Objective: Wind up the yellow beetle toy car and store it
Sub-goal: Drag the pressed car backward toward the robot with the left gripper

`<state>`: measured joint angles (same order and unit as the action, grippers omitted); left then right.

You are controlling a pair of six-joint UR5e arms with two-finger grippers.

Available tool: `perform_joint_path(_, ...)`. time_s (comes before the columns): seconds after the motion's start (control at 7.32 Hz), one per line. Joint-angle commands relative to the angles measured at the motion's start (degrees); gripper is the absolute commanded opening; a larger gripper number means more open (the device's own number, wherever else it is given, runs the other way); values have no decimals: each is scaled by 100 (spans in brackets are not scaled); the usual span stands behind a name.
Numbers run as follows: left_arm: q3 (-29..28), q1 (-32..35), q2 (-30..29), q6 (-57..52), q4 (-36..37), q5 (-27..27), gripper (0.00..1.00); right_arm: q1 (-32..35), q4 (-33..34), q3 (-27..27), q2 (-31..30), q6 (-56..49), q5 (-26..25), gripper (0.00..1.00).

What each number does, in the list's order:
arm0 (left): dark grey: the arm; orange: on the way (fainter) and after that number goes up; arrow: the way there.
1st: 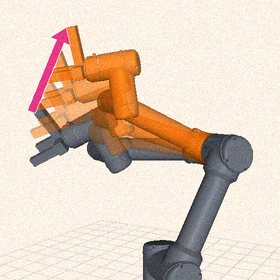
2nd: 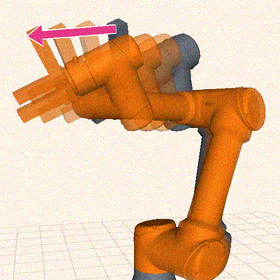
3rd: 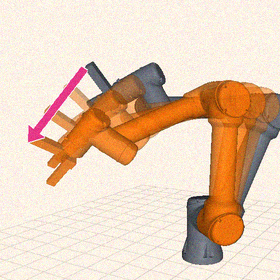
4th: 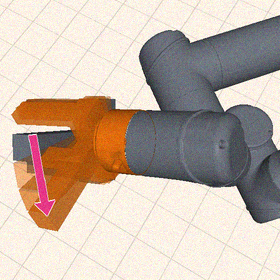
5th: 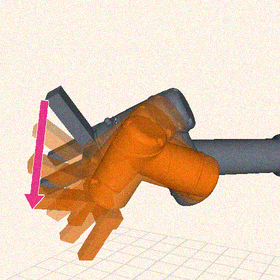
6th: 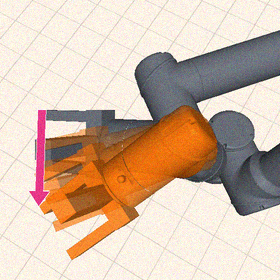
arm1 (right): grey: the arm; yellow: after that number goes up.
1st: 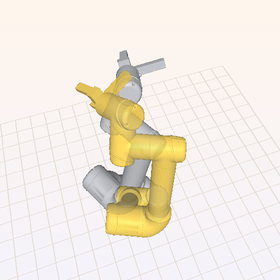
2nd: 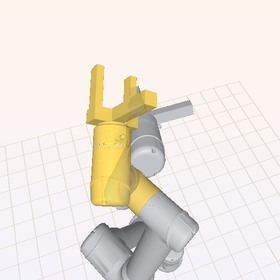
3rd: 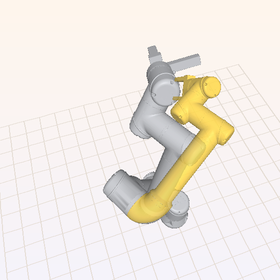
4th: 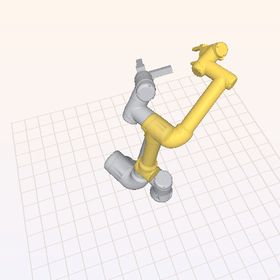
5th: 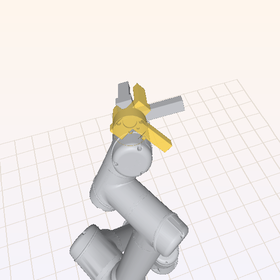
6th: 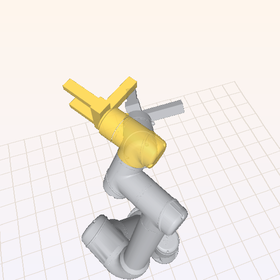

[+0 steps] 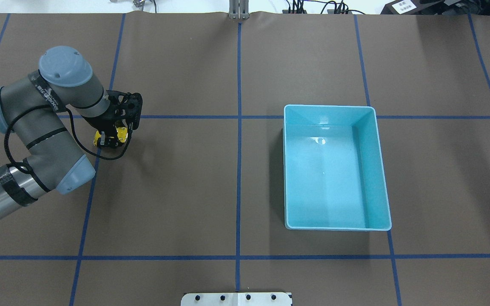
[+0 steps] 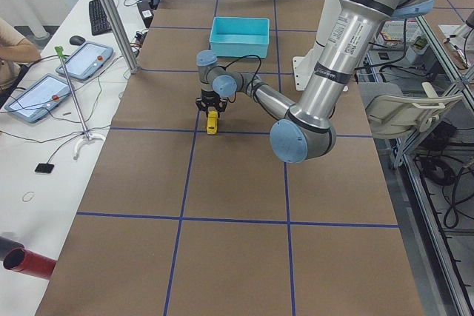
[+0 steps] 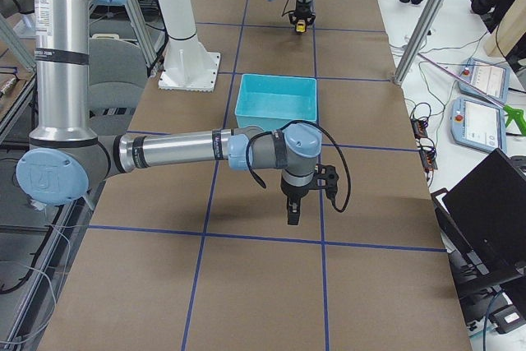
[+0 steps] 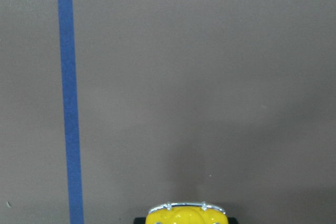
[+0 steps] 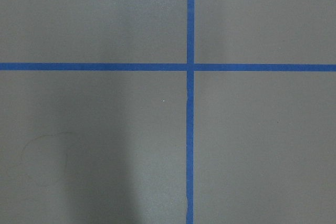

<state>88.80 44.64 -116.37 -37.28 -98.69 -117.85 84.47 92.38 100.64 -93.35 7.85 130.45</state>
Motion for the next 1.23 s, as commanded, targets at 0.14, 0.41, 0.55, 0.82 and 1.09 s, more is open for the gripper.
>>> perform_joint_path(0.14, -3, 10, 0, -25, -10, -10, 0, 0, -1, 104, -138, 6, 59, 100)
perform_joint_path(0.41, -12, 18, 79, -34, -98, -10, 0, 0, -1, 105, -139, 6, 60, 100)
perform_joint_path(0.55, -20, 18, 158, -34, -229, -10, 0, 0, -1, 114, -139, 6, 59, 100)
perform_joint_path(0.82, -20, 36, 298, -52, -362, -10, 0, 8, -1, 114, -139, 6, 68, 100)
perform_joint_path(1.09, -20, 132, 421, -52, -493, -62, 0, 17, -1, 114, -148, 6, 59, 100)
